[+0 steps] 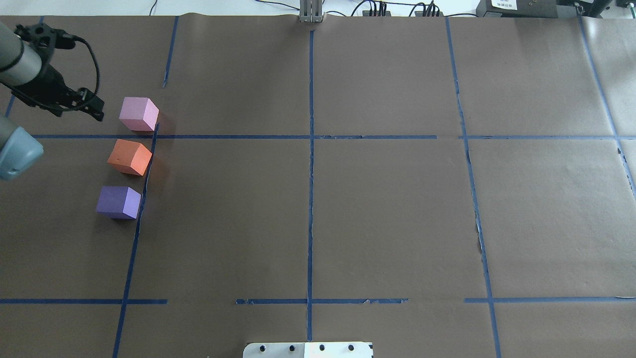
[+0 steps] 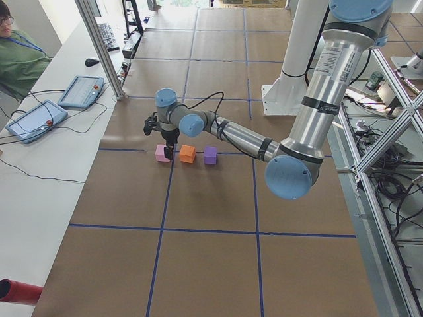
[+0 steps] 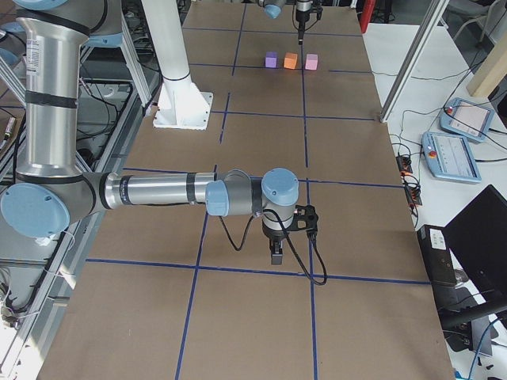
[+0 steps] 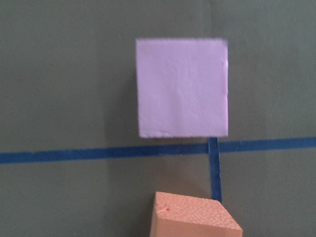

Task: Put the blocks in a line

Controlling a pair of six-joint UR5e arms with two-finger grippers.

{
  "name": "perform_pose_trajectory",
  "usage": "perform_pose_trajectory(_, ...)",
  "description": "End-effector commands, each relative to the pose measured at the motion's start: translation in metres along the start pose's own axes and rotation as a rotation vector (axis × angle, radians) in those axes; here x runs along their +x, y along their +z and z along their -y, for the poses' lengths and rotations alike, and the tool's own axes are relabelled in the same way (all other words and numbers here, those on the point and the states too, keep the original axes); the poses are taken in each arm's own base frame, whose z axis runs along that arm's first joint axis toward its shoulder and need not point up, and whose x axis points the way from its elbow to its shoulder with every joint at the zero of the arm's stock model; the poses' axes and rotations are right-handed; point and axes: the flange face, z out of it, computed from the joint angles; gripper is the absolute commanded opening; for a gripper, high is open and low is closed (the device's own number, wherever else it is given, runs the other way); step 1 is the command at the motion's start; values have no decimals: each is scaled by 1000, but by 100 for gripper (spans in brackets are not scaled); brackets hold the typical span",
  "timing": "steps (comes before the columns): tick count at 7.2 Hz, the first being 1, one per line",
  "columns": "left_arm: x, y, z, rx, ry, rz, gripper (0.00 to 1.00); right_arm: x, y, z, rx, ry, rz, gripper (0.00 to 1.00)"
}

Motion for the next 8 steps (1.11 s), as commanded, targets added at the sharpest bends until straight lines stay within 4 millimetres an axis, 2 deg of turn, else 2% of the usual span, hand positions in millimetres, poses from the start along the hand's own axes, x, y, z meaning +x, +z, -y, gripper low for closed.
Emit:
perform_pose_trajectory(1, -153, -55, -17, -5, 129, 86, 100, 0, 0, 0, 1, -1, 0, 100)
perform_pose_trajectory(2, -216, -66, -51, 1, 82, 61, 100, 0, 0, 0, 0, 0, 0, 100)
perform_pose_trajectory(3, -258, -66, -84, -8, 78, 44, 100, 0, 0, 0, 0, 0, 0, 100)
perform_pose_trajectory(4, -278, -49, -104, -46, 102, 36, 100, 0, 0, 0, 0, 0, 0, 100)
perform_pose_trajectory(6, -286, -36, -113, -63, 43, -41, 100, 0, 0, 0, 0, 0, 0, 100)
perform_pose_trajectory(8, -286, -34, -112, -67, 49, -35, 100, 0, 0, 0, 0, 0, 0, 100)
